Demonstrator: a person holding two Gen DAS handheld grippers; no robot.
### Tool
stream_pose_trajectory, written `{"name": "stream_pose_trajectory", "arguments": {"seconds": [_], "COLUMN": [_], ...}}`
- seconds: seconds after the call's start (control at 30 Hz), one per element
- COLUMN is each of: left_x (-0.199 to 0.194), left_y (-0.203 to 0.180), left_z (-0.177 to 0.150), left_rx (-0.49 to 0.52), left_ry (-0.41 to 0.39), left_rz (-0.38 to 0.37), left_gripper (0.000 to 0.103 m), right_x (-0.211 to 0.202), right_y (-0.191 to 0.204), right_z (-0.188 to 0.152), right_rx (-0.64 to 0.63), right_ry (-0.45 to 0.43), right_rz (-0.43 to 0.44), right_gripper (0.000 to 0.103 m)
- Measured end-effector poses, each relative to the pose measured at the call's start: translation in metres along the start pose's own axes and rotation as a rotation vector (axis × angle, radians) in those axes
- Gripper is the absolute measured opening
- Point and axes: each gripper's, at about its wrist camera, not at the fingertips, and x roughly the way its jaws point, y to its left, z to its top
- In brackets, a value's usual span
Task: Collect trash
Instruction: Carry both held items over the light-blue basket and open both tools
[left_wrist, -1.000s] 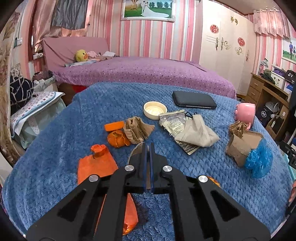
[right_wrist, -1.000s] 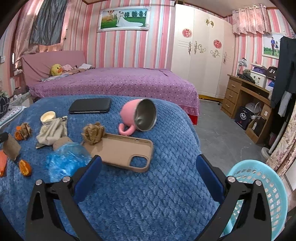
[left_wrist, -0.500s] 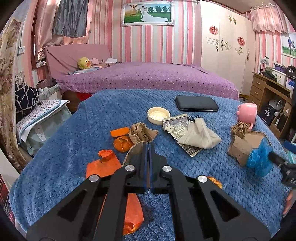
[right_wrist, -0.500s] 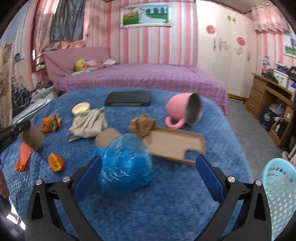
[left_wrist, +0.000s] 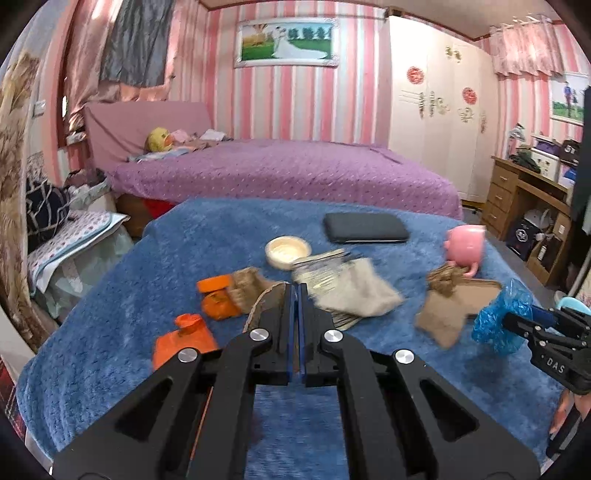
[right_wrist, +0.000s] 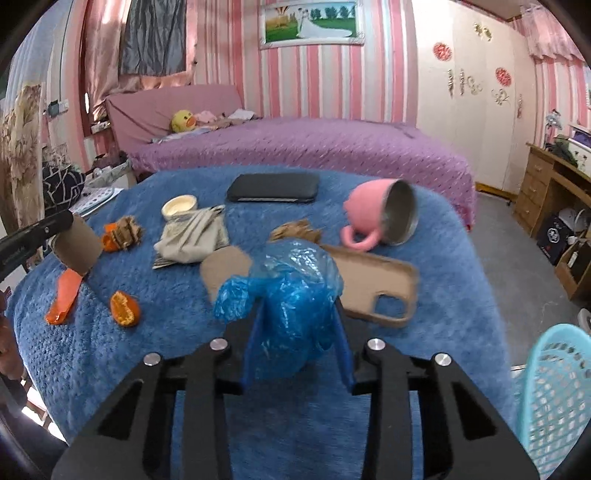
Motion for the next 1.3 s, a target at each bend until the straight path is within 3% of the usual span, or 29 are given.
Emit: {"name": "stream_pose_trajectory", "arguments": {"seconds": [0.3, 0.53, 0.8, 1.0, 1.3], "left_x": [-0.006, -0.013, -0.021, -0.03, -0.026], "left_y": [-0.074, -0.178, -0.284, -0.355, -0.415], "left_z": [0.004, 0.001, -0.012, -0.024, -0.046], "left_rx": [0.01, 0.081, 0.118, 0.155, 0.239], "left_ry": [0.019, 0.026, 0.071, 0.099, 0.169], "left_rz": [-0.107, -0.245, -0.423, -0.542, -0.635], "left_gripper": [0.0, 0.0, 0.0, 0.0, 0.0], "right_x": [-0.049, -0.087, -0.118, -0.136, -0.141], "right_y": [-0.089, -0.18, -0.265, -0.3, -0.322], "right_z": [0.0, -0.025, -0.069, -0.091, -0.1], "right_rx": [0.076, 0.131, 0.242, 0.318, 0.395], "right_ry": [-0.06, -0.048, -0.01, -0.022, -0.042], "right_rz": [-0.134, -0.292, -0.39, -0.428, -0.434], "right_gripper": [0.035, 0.035, 0.035, 0.035, 0.035]}}
